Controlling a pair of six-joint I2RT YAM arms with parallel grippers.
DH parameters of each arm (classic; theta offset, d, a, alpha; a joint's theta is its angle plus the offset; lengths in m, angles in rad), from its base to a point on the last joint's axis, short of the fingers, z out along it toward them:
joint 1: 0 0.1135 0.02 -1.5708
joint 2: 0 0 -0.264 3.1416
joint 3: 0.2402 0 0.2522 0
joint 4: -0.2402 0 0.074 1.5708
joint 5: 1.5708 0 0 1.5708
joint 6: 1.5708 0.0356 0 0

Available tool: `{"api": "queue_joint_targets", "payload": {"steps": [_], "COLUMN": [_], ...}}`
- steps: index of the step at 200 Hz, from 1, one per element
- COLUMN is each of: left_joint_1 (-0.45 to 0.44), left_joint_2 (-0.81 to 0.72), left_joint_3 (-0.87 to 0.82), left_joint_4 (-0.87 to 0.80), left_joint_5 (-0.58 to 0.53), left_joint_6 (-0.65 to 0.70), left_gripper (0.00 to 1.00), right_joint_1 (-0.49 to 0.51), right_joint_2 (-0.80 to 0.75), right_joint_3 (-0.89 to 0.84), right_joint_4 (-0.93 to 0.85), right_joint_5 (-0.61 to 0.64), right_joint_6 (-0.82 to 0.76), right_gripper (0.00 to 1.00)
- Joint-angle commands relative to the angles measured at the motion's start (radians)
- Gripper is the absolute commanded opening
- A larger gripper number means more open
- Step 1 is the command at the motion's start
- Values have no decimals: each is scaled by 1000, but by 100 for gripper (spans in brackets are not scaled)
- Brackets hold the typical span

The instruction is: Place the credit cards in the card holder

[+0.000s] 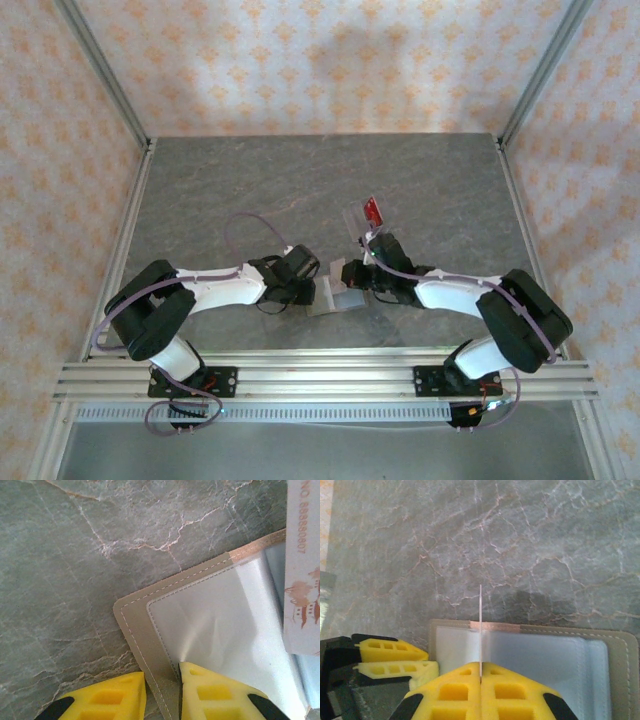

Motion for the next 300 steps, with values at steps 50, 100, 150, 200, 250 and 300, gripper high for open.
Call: {"api": "queue_joint_targets", "payload": {"steps": [50, 100, 150, 200, 250, 300], "left_joint_1": [-9, -10, -9, -9, -9, -9], "left_joint_2": [72, 78, 87, 102, 103, 109], "left_joint_3": [-46, -48, -52, -48, -51, -58], "left_joint_4": [26, 27, 29, 32, 32, 38], "left_joint_5": [-20, -20, -25, -25, -30, -32], "left_joint_6": [-10, -10, -9, -7, -7, -6], "left_gripper": [22, 23, 22, 22, 22, 22], "right_joint_1": [5, 5, 4, 2, 2, 4], "right_joint_2": [40, 89, 86, 114, 136, 125], "right_joint_3": [-60, -93, -128, -180, -207, -221], "right_joint_4": [158, 286, 347, 439, 434, 331], "right_joint_5": [-39, -93, -109, -141, -139, -112], "right_joint_6": [62, 120, 158, 216, 218, 183], "right_gripper": [0, 0, 0, 0, 0, 0]}}
